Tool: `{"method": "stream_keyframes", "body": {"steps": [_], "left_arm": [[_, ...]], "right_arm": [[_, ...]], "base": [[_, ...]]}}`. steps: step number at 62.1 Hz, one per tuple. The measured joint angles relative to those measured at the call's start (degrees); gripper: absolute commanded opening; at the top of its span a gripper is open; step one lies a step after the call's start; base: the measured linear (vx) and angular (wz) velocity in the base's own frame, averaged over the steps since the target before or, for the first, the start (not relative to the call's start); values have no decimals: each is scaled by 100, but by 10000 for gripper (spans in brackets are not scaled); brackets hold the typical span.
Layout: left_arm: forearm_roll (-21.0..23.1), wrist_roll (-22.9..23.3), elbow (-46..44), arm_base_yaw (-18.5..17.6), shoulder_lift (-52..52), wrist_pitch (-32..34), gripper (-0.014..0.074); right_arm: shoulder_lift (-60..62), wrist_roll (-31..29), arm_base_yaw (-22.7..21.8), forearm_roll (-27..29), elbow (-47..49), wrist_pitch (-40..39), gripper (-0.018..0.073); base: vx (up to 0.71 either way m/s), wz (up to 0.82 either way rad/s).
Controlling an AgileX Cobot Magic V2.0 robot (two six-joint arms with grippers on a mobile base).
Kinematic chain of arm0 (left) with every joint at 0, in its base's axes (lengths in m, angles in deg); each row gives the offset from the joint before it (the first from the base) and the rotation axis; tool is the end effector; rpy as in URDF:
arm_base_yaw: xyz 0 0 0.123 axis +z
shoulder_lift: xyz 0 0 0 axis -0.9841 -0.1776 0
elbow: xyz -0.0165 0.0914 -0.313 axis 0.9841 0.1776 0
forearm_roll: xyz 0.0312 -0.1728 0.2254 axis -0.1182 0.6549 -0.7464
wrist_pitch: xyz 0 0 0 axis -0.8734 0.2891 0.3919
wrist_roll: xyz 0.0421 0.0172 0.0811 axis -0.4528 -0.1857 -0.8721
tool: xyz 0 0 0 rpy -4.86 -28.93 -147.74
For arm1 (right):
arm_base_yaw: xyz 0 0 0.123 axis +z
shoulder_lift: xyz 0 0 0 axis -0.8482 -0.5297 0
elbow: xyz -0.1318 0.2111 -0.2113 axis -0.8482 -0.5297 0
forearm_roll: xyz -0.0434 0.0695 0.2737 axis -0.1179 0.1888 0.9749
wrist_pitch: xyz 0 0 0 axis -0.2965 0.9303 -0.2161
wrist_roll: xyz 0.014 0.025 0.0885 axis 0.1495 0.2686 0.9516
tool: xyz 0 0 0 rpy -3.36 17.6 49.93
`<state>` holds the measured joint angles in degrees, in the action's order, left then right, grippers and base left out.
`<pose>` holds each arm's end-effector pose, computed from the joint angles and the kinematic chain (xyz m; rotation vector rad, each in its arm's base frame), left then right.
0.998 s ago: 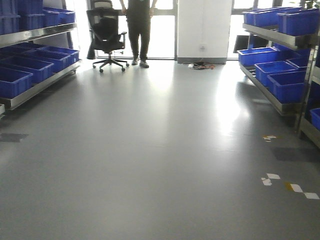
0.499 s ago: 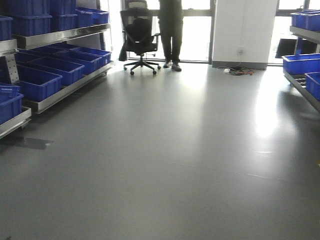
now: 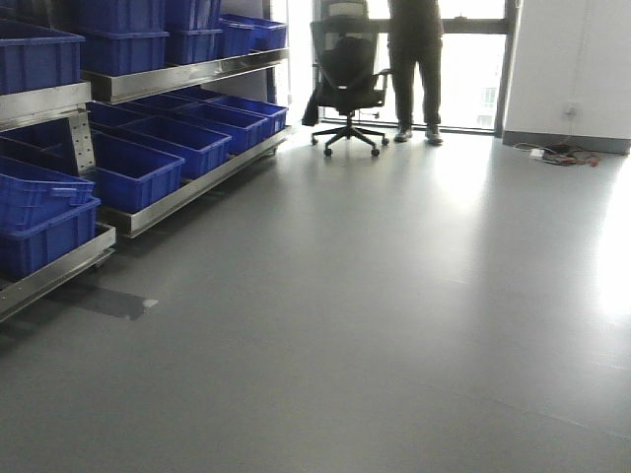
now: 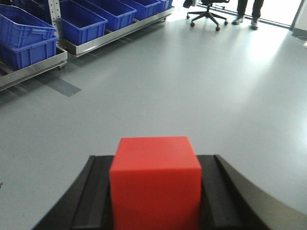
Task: Pick red cube and place on left shelf
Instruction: 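Drive the base across the room toward the blue bin shelves, then approach the shelf and stop in front of the large blue bin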
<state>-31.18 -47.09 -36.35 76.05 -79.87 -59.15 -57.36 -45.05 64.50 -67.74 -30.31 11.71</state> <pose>0.0509 -0.0040 0.2018 0.0251 1.5717 -0.0880 0.0476 0.0117 0.2916 -0.2039 1.7756 0.0976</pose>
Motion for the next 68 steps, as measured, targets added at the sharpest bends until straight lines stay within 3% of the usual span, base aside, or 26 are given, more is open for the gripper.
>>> {"method": "stream_keyframes", "body": {"steps": [38, 68], "left_arm": [[0, 0, 0, 0, 0, 0, 102], [0, 0, 0, 0, 0, 0, 101]], "right_arm": [[0, 0, 0, 0, 0, 0, 86], [0, 0, 0, 0, 0, 0, 86]], "base": [[62, 28], [59, 67]]}}
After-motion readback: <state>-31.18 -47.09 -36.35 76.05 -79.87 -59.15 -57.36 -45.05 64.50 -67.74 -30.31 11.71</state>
